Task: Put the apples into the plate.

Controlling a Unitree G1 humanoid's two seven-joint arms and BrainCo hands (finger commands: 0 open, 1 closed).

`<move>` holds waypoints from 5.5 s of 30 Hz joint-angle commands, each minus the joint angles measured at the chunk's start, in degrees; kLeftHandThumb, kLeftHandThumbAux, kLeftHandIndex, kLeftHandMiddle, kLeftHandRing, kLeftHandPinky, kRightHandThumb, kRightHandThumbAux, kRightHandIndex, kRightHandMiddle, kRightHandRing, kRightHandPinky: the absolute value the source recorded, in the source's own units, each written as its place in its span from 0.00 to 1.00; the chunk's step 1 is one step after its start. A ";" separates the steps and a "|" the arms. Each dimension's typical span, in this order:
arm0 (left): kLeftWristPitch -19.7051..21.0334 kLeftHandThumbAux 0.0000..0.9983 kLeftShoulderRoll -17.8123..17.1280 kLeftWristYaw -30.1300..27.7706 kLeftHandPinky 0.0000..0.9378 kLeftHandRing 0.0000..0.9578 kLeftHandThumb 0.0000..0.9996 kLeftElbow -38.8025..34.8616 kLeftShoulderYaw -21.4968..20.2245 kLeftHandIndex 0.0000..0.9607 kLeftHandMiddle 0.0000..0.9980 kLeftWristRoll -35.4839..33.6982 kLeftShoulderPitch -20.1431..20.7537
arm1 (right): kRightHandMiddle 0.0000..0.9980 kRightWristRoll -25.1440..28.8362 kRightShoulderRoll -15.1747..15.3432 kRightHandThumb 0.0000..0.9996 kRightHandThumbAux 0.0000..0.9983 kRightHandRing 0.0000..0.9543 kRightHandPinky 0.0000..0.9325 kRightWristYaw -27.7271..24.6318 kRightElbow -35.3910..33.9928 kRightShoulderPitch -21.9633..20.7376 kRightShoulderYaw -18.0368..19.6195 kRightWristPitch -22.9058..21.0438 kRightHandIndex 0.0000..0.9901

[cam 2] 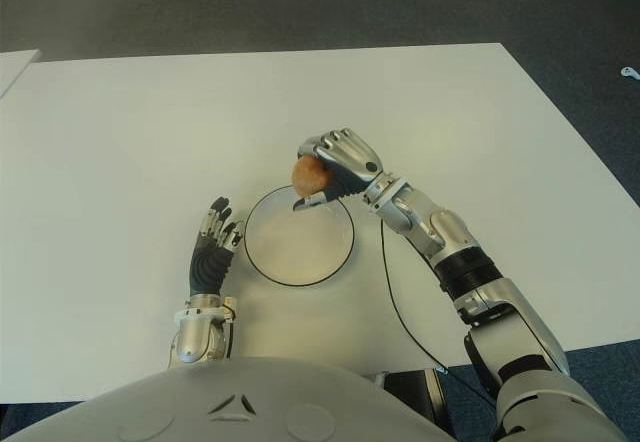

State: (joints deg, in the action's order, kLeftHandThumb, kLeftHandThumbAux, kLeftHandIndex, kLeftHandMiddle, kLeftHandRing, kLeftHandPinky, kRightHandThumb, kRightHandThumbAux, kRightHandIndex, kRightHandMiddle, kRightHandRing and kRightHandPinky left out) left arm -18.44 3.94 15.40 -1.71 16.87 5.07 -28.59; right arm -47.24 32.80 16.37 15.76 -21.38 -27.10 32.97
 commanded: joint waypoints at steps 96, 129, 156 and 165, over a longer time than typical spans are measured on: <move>3.53 0.74 4.71 6.82 0.03 0.01 0.00 0.10 1.60 0.04 0.03 3.30 0.58 | 0.00 -5.09 -0.73 0.08 0.28 0.00 0.00 -14.38 -5.14 3.84 -1.15 4.58 0.00; 3.29 0.73 4.26 6.12 0.02 0.01 0.00 -0.75 1.93 0.04 0.03 2.82 0.40 | 0.00 -4.71 -1.16 0.08 0.29 0.00 0.00 -14.32 -4.76 3.59 -0.95 4.60 0.00; 4.21 0.70 4.66 6.54 0.02 0.01 0.00 -1.18 2.03 0.05 0.04 2.98 0.07 | 0.00 -4.25 -1.22 0.07 0.29 0.00 0.00 -14.23 -4.94 3.82 -0.67 4.82 0.00; 4.62 0.71 4.79 6.61 0.02 0.01 0.00 -2.05 2.25 0.04 0.04 2.87 -0.34 | 0.00 -4.20 -1.27 0.07 0.29 0.00 0.00 -14.57 -5.19 3.89 -0.70 4.69 0.00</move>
State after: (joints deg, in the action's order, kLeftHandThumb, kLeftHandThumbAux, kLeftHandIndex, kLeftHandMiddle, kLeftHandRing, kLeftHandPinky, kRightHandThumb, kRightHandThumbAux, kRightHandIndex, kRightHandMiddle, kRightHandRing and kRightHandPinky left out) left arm -15.52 3.95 21.93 -2.37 17.04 8.37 -28.58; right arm -52.26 31.86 2.06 10.88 -16.83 -28.17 37.79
